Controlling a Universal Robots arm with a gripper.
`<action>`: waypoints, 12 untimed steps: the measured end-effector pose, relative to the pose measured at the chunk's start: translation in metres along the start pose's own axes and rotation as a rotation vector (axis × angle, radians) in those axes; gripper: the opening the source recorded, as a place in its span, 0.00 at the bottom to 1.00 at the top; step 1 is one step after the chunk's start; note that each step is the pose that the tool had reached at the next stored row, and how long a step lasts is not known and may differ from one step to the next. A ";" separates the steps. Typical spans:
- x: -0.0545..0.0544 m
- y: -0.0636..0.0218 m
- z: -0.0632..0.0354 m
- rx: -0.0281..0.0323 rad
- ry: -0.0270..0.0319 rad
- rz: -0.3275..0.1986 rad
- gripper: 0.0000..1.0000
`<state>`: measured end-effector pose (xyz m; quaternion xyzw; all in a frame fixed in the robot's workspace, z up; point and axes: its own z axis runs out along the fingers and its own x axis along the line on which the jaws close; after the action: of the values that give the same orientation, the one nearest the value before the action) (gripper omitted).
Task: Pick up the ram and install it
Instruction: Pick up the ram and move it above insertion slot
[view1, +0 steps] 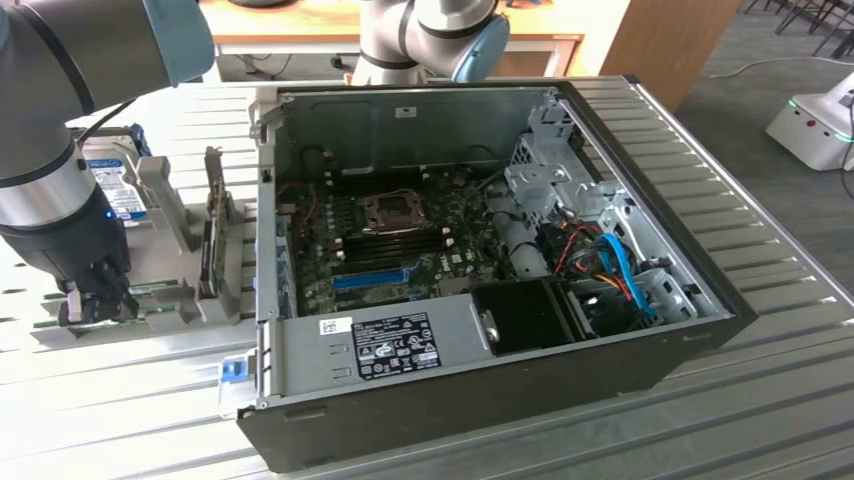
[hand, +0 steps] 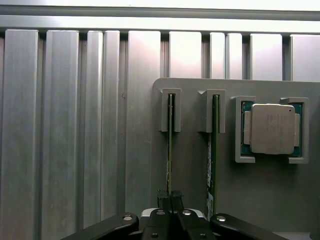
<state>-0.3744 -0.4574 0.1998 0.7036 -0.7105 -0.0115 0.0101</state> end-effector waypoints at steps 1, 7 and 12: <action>0.000 0.0000 -0.0002 0.0000 0.0000 0.000 0.12; 0.000 0.0002 -0.0064 0.0000 0.0000 0.000 0.12; 0.000 0.0005 -0.0144 0.0001 -0.0001 0.000 0.12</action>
<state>-0.3744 -0.4573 0.2142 0.7036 -0.7105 -0.0115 0.0100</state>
